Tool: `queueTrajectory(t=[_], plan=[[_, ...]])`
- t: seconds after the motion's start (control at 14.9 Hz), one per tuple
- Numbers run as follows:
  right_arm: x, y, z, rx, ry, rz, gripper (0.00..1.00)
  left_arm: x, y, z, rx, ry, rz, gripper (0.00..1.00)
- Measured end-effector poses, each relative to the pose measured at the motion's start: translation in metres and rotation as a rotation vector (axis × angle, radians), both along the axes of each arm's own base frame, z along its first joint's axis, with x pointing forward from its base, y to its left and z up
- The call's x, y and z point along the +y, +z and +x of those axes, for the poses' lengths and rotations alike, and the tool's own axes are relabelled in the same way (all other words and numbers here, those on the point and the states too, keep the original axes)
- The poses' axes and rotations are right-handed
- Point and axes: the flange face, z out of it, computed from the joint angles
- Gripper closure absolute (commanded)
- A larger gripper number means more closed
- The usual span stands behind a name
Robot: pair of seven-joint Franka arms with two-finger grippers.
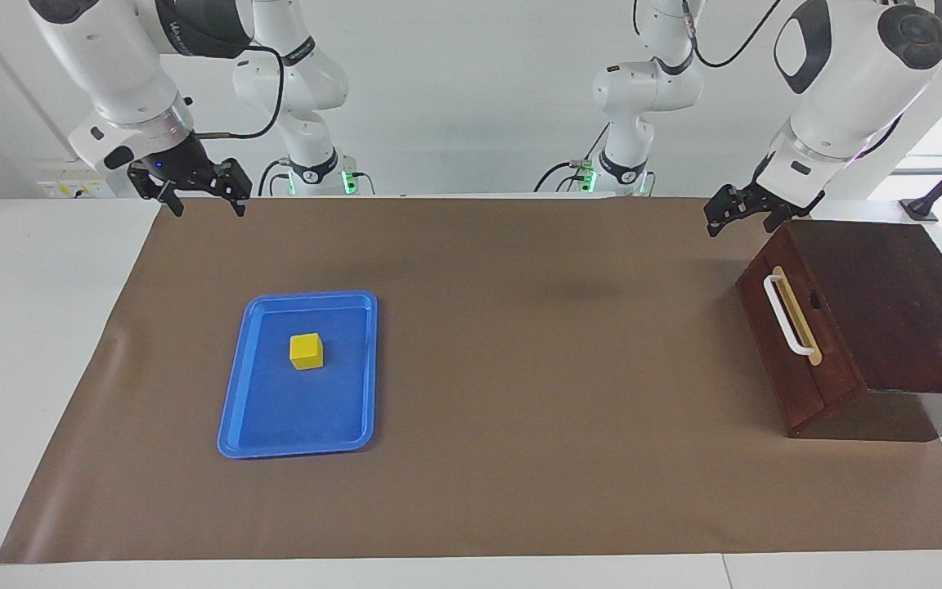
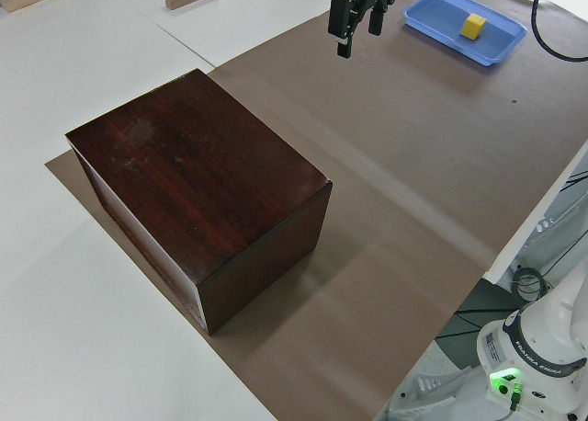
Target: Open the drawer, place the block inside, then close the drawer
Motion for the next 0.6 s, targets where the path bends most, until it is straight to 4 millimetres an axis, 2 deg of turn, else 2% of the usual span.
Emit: queueTrajectory(t=[0.47,0.6], plan=[[-0.0018,-0.0012,-0.0019,0.016,-0.003,0.001,0.00,0.0000,0.0004,0.0005,-0.004,0.000,0.000,0.00],[-0.0057,-0.0011,-0.0001,0.002,-0.066,-0.005,0.00,-0.0004,0.0016,0.0042,-0.036,0.000,-0.004,0.00]])
